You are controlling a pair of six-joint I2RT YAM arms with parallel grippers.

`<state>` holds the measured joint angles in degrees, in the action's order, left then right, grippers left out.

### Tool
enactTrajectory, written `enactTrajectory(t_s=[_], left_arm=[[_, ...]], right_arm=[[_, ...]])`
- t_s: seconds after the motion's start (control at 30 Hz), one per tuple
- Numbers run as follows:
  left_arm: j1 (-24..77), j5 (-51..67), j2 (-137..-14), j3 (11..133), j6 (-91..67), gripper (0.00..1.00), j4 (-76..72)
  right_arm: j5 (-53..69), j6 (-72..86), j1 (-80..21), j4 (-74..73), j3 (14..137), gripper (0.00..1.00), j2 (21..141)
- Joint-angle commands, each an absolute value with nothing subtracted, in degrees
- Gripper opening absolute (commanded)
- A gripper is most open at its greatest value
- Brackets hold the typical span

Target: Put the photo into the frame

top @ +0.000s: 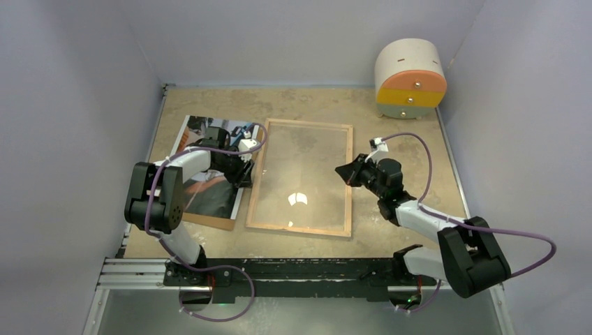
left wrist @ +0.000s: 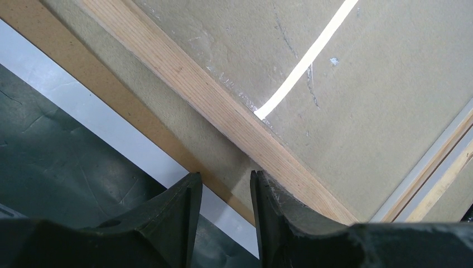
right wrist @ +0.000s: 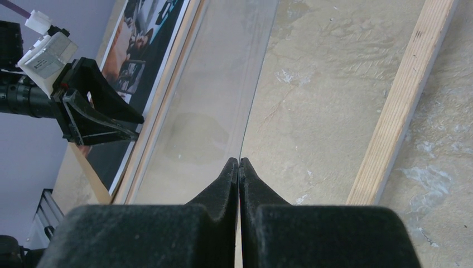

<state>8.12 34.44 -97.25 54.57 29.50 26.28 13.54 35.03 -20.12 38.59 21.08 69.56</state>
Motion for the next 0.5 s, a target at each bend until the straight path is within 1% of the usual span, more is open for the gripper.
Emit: enactTrajectory(t_s=[0.0,0.2,0.47], left_arm=[[9.2,33.8,-99.4,55.0,29.8,0.41,25.8],[9.3,33.8,-99.5,55.2,29.8,0.41,25.9],[9.6,33.8,-99.6,55.7,29.6,0.4,26.3]], right_arm=[[15.5,37.6,-20.0,46.2,21.6,0.0,71.3],[16.7,38.7,-20.1,47.9,22.2,0.0,73.3],[15.7,38.3,-20.0,46.4,22.9,0.0,74.4]])
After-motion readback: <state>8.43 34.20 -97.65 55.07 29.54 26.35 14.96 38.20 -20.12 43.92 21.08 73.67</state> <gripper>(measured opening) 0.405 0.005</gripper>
